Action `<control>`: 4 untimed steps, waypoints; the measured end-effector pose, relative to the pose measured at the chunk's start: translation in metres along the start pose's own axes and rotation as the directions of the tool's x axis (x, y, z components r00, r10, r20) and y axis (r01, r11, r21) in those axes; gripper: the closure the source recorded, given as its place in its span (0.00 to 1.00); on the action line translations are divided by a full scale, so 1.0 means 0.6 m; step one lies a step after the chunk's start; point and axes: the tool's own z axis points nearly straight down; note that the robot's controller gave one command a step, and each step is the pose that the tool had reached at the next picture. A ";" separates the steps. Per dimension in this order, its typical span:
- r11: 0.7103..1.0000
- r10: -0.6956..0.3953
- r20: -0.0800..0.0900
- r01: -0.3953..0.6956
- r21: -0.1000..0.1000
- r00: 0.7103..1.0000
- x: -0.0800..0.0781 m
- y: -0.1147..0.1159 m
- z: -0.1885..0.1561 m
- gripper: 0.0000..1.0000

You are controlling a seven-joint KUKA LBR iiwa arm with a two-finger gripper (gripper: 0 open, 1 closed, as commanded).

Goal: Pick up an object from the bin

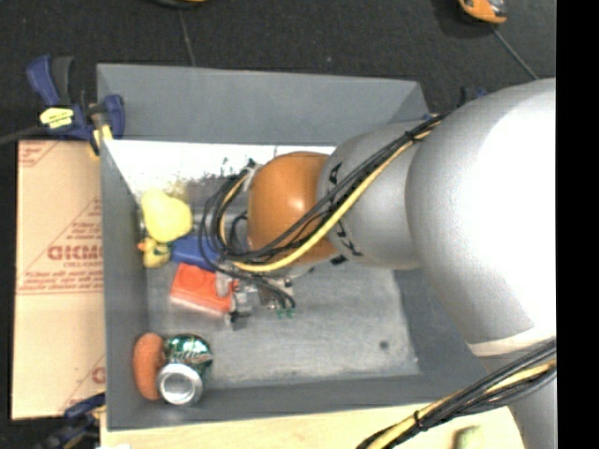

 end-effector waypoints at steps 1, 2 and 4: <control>1.000 0.001 0.000 -0.001 0.000 1.000 0.000 0.000 0.000 1.00; 1.000 0.002 0.000 -0.002 0.000 1.000 0.000 0.000 0.000 1.00; 1.000 0.004 0.000 -0.004 0.000 1.000 0.000 0.000 0.000 1.00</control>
Offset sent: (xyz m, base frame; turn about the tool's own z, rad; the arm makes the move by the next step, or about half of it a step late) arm 0.0000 0.0000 0.0000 0.0000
